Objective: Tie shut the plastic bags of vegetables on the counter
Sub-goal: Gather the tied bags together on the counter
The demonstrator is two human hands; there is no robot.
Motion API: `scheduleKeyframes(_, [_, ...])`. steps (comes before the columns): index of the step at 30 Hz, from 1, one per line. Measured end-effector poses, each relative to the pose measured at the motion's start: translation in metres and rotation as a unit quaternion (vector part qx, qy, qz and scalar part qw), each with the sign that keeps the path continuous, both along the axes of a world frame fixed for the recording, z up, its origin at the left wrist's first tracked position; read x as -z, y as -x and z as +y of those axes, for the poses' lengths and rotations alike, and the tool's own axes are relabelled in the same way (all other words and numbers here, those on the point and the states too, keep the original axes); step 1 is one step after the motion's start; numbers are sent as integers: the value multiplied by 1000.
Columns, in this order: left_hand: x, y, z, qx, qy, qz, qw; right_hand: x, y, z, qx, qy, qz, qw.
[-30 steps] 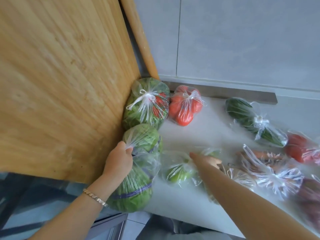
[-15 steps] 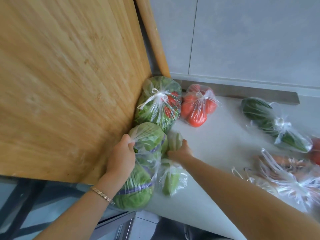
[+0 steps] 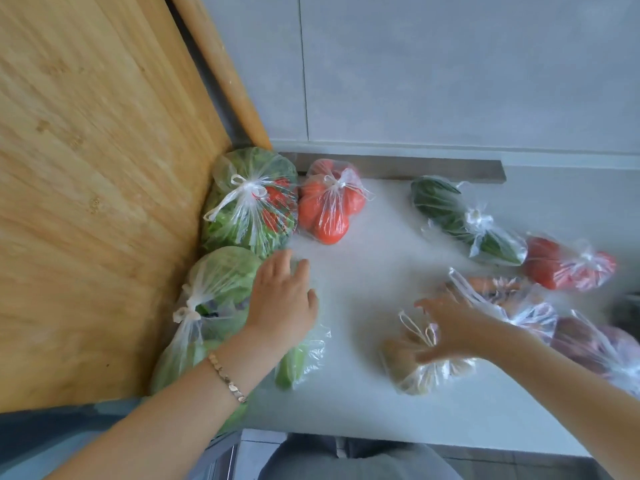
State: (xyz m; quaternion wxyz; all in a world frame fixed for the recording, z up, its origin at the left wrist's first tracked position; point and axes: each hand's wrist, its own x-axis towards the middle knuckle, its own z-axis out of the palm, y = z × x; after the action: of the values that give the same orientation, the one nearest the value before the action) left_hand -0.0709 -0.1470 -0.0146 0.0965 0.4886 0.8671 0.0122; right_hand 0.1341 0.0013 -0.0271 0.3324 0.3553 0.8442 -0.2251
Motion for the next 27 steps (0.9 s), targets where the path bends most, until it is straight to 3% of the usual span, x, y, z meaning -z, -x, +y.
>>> scheduleKeyframes(2, [17,-6,10,34,70,-40,996,10,-22,0,-33,-13,-24,999])
scheduleKeyframes(6, [46,2,10,82,222,-46,970,39,-36,-4,-138,-114,82,980])
scheduleKeyframes(11, [53,12,0,144,249,0,958,36,-19,-2,-230,-146,75,959])
scheduleKeyframes(15, [55,18,-4,149,222,3,964,41,8,-4,-60,-91,85,990])
scheduleKeyframes(18, [57,18,-5,147,208,-4,967,44,48,-10,86,-90,113,986])
scheduleKeyframes(20, [58,20,-5,148,205,-5,967,47,78,-12,208,-39,147,966])
scheduleKeyframes(23, [58,22,-5,152,201,-6,968,54,119,-12,380,51,191,904])
scheduleKeyframes(25, [58,21,-6,152,197,-8,968,58,142,-13,443,69,209,869])
scheduleKeyframes(27, [58,22,-5,150,198,-9,968,60,156,-15,443,82,221,865])
